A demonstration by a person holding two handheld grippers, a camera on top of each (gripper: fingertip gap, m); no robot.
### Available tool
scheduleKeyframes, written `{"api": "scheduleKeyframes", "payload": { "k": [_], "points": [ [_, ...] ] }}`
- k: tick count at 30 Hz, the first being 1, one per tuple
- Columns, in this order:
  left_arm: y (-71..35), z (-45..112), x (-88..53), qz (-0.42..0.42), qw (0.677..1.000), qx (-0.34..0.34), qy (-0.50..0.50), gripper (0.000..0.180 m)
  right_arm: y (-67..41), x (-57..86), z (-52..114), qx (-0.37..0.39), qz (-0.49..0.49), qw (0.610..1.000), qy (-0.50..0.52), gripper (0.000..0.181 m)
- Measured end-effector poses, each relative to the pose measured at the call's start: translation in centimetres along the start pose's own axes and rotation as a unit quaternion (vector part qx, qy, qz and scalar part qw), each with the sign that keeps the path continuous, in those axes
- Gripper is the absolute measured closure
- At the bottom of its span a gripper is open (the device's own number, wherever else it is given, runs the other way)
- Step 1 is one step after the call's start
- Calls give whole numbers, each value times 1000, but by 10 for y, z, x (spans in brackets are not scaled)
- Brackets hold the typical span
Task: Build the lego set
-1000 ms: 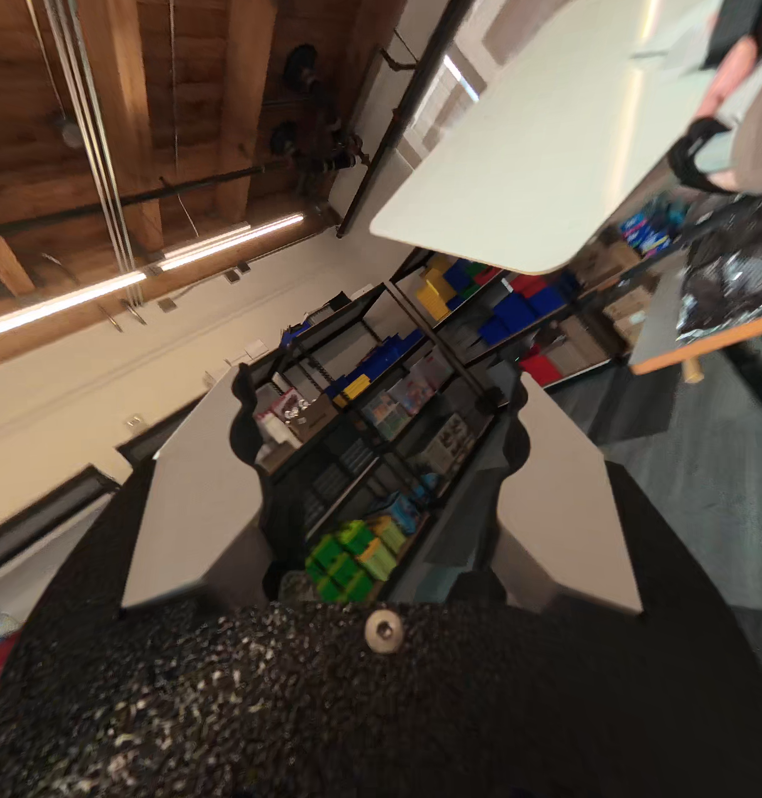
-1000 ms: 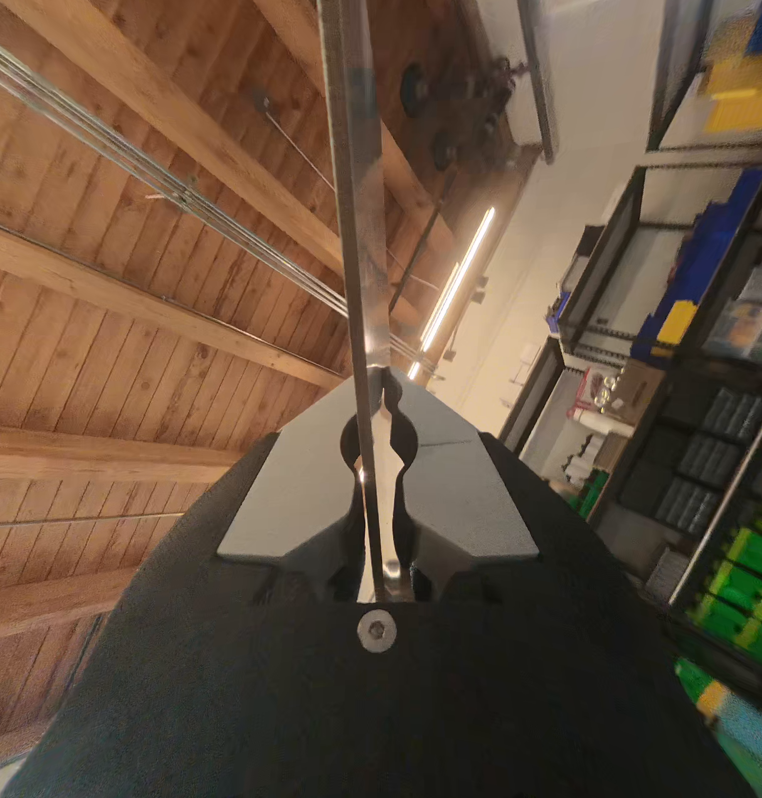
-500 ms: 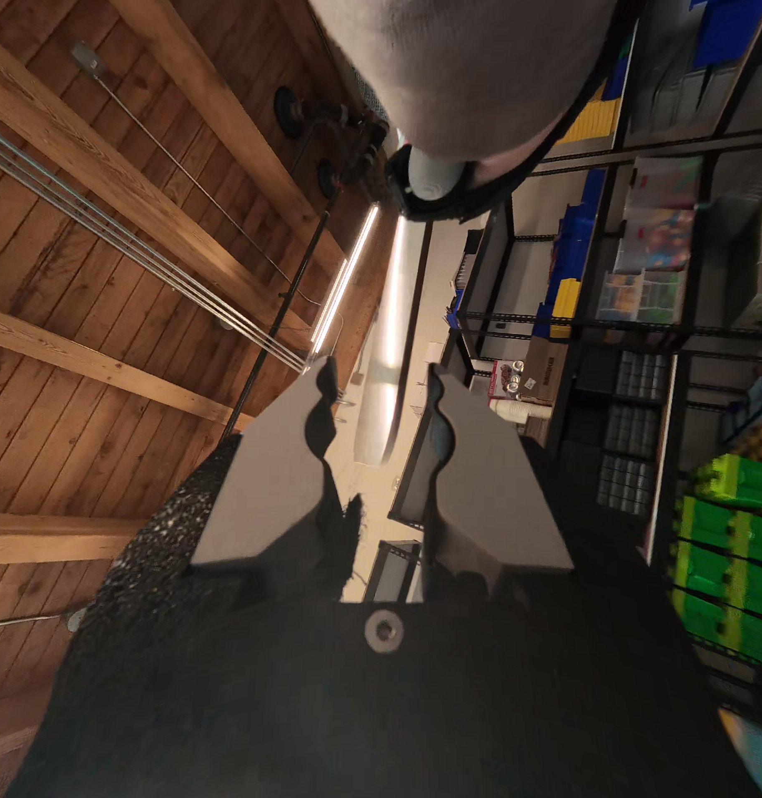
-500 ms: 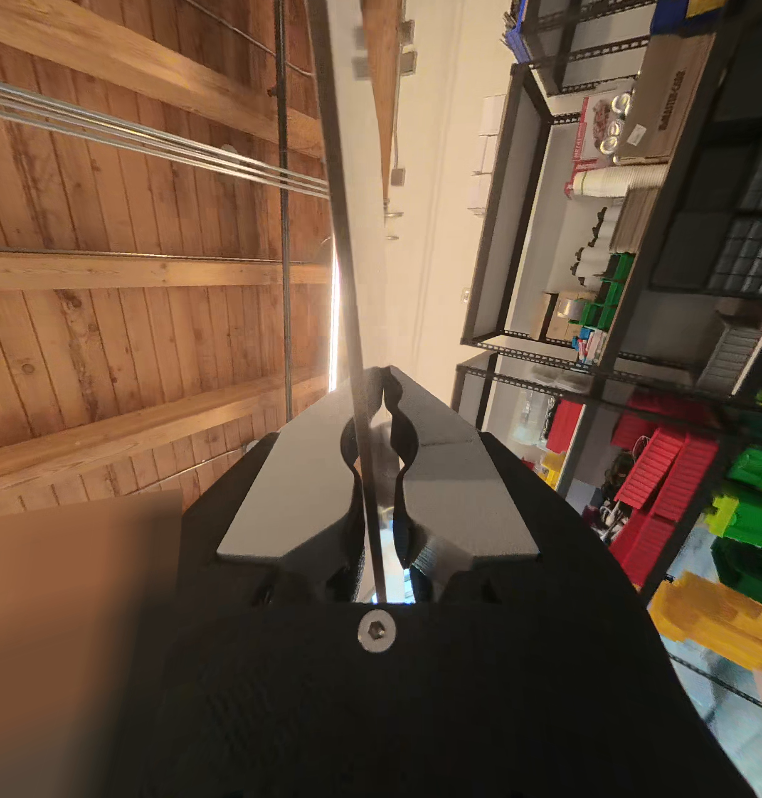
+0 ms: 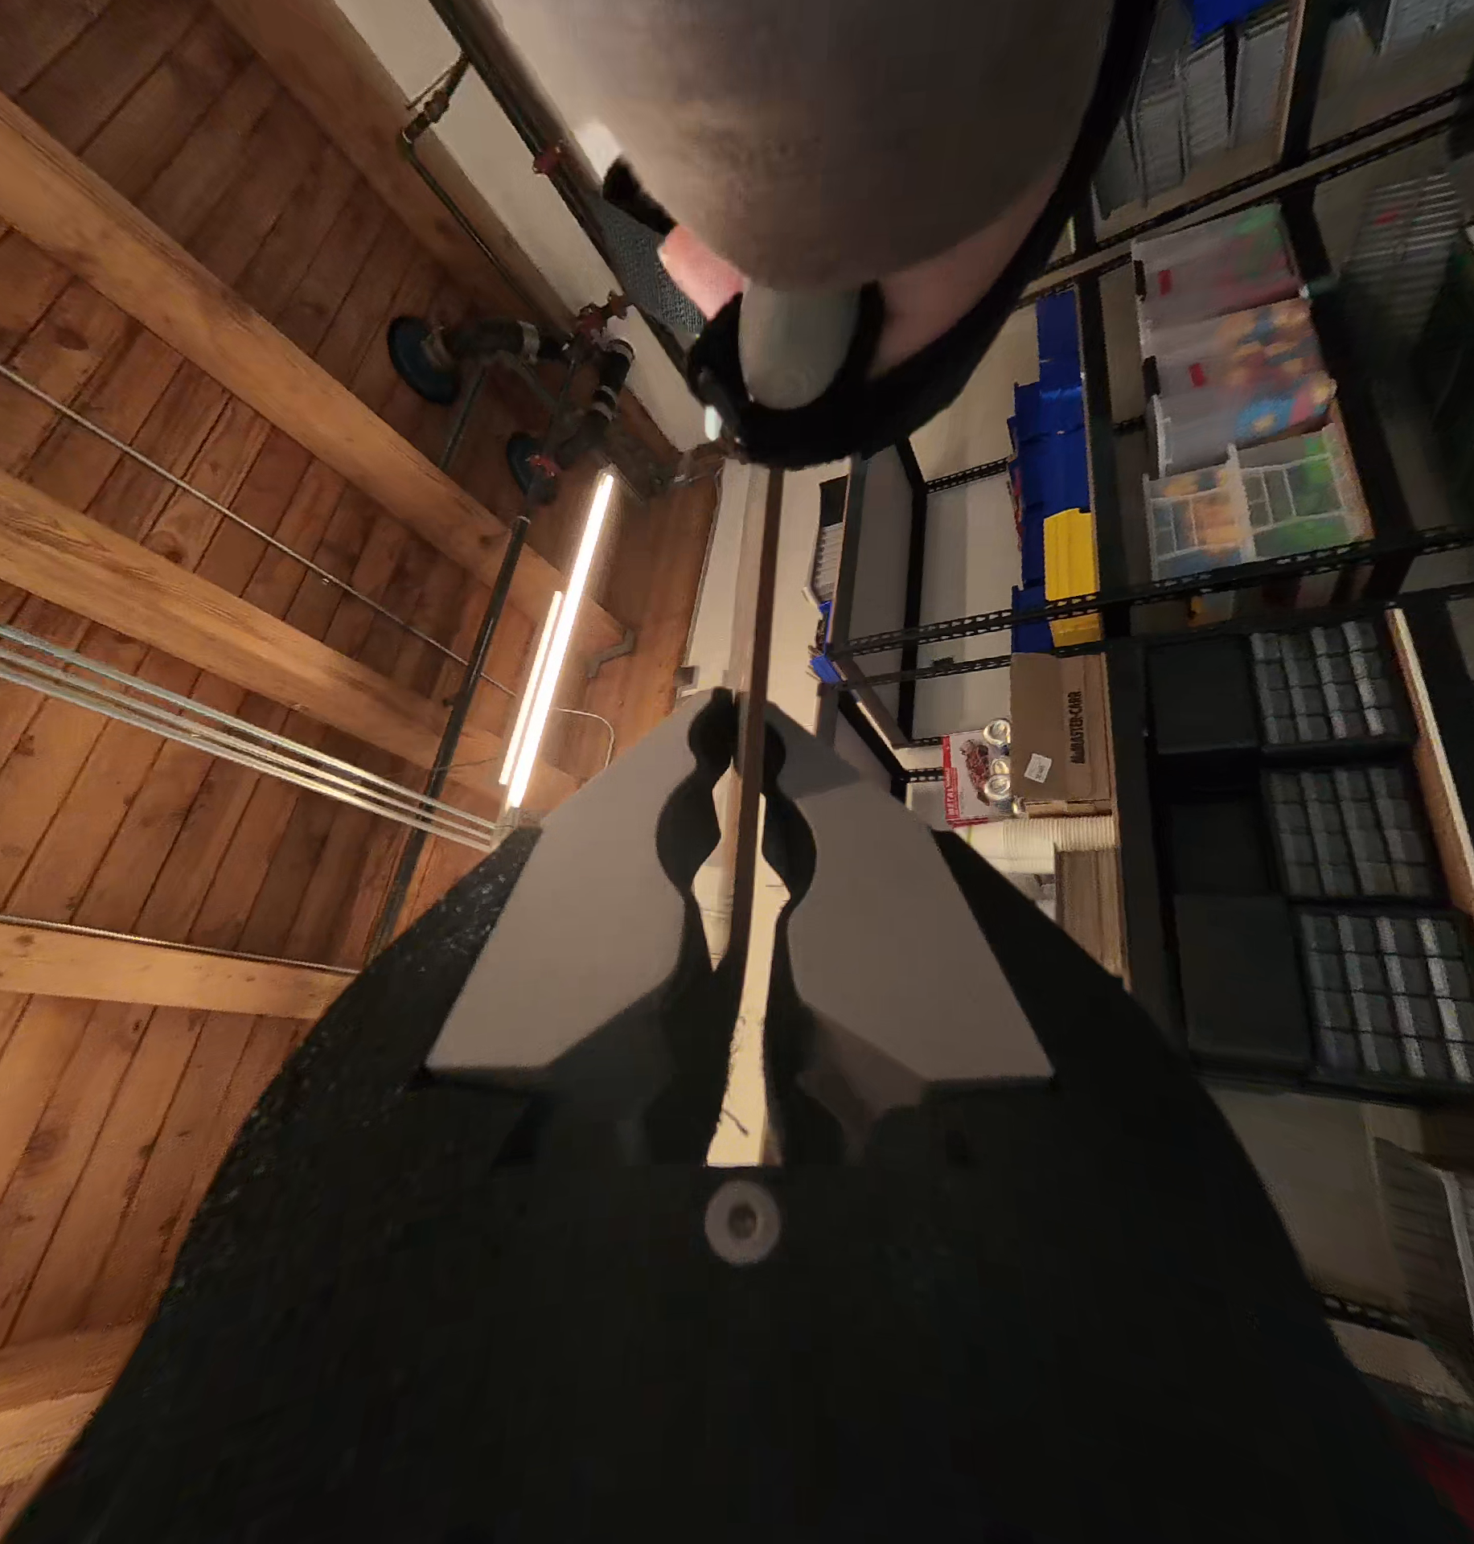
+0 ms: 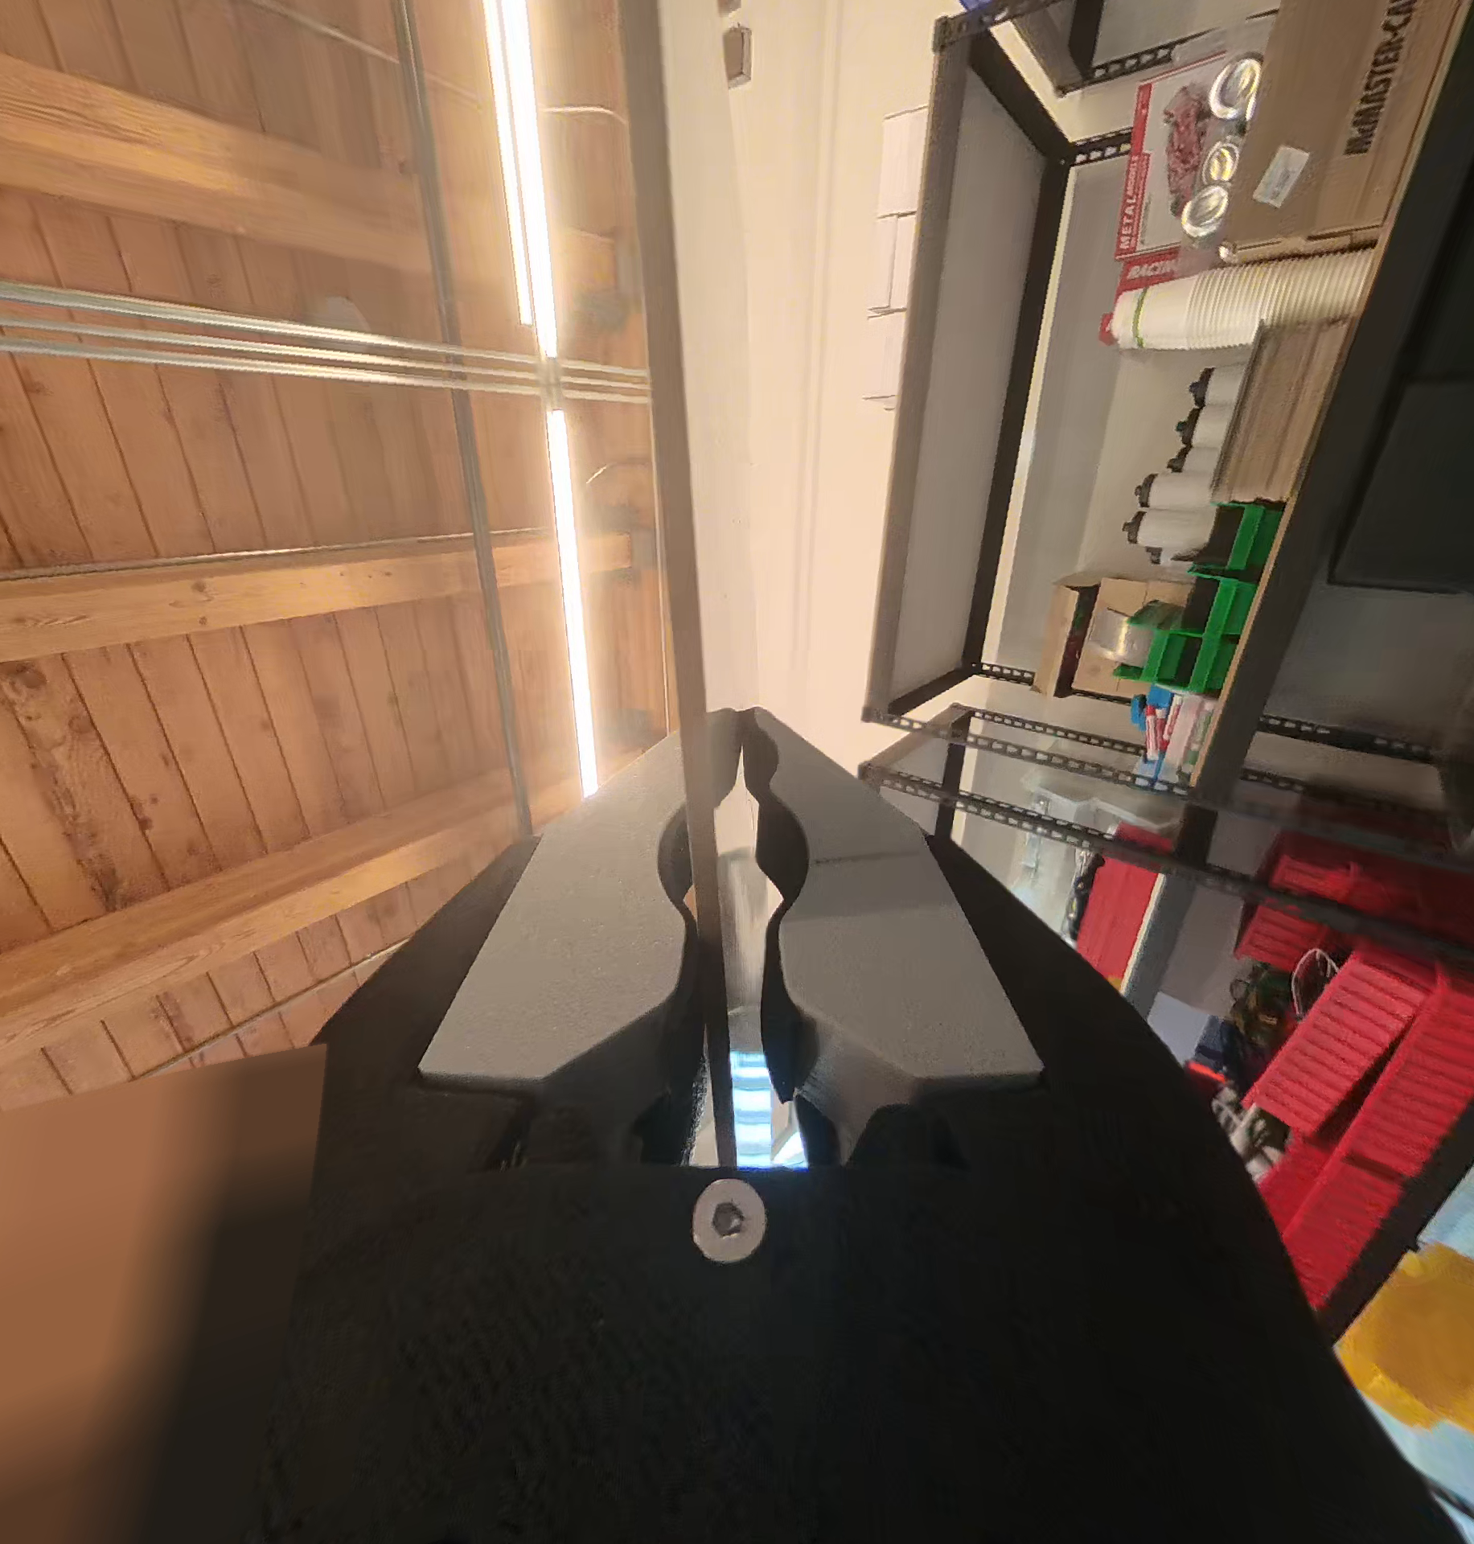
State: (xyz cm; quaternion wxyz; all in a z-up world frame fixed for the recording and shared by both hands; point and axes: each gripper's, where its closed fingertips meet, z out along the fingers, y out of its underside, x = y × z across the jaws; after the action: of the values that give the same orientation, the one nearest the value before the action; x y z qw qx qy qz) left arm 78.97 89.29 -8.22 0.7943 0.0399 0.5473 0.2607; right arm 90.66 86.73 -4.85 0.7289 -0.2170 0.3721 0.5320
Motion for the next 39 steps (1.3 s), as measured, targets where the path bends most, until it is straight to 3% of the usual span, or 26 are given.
{"api": "scheduleKeyframes", "payload": {
  "k": [7,10,13,17,23,25,27,30,34,36,39],
  "points": [
    [133,154,114,-53,998,-38,27,179,-46,125,188,-43,90,995,-29,145],
    [197,201,148,-66,996,-57,23,178,-47,161,262,-74,76,993,-59,132],
    [259,235,183,-76,994,-81,10,178,-43,196,321,-83,24,992,-95,128],
    [346,283,241,-76,991,-107,-5,178,-55,258,389,-69,-59,987,-131,107],
    [487,368,330,-104,987,-120,10,178,-78,354,497,-56,-312,936,-152,104],
    [531,398,351,-123,984,-124,21,178,-70,367,538,-79,-423,884,-181,103],
    [571,424,367,-138,981,-134,29,178,-57,377,576,-94,-563,793,-212,99],
    [622,458,384,-162,974,-151,39,178,-17,407,636,-137,-768,573,-250,95],
    [682,500,401,-151,968,-188,69,178,52,466,732,-190,-876,303,-323,101],
    [720,516,412,-148,958,-234,81,178,78,490,775,-181,-883,224,-371,113],
    [761,536,422,-163,945,-273,77,178,91,523,835,-163,-880,173,-411,131]
  ]
}}
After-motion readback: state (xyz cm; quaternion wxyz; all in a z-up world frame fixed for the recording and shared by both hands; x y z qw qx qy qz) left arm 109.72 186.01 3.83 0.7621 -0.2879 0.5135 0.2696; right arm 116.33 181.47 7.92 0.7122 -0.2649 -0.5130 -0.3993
